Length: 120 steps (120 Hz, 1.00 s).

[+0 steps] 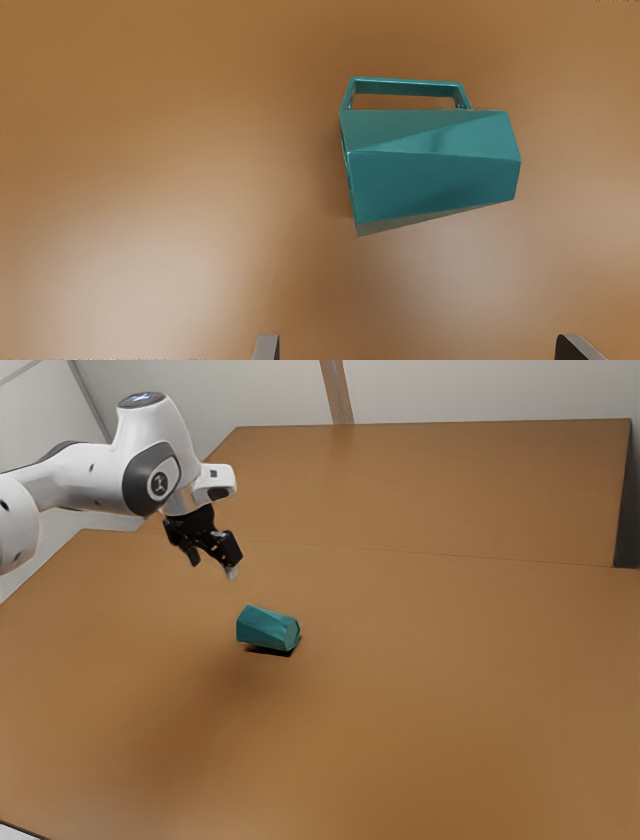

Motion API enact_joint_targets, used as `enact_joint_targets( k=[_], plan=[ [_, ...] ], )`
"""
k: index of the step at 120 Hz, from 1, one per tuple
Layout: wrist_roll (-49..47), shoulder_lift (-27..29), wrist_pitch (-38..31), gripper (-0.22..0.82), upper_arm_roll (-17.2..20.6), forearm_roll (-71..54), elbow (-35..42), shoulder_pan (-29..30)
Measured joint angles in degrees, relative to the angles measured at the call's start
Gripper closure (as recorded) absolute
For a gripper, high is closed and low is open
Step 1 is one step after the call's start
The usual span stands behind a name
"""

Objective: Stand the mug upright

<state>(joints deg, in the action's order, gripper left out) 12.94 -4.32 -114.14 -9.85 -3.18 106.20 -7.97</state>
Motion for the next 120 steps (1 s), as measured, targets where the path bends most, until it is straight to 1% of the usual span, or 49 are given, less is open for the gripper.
enact_joint_targets(
  k=[18,25,31,34,37,43,50,57,68,83,120],
  plan=[
    [0.4,1.2,0.3,0.00,-0.2,-1.1,-0.1,-0.9],
    [0.7,1.6,1.2,0.00,-2.2,-0.8,-1.0,-2.5],
    [1.7,1.5,2.0,0.00,-5.0,1.7,-1.8,-4.0],
    [2.4,1.4,2.3,0.00,-6.1,3.5,-2.1,-3.9],
    [3.1,1.4,2.5,0.00,-6.3,5.2,-2.3,-2.8],
    [4.6,1.4,2.9,0.00,-4.6,7.9,-2.5,1.9],
    [6.7,1.2,3.4,0.00,-0.5,10.7,-2.5,9.8],
    [9.2,0.3,3.8,0.00,2.4,14.0,-2.6,16.5],
    [14.1,-3.4,4.6,0.00,5.3,20.1,-4.1,23.2],
    [20.5,-7.2,6.1,0.00,6.4,26.5,-5.8,24.2],
    [32.2,-15.6,9.1,0.00,6.4,37.2,-6.2,24.8]
  ],
)
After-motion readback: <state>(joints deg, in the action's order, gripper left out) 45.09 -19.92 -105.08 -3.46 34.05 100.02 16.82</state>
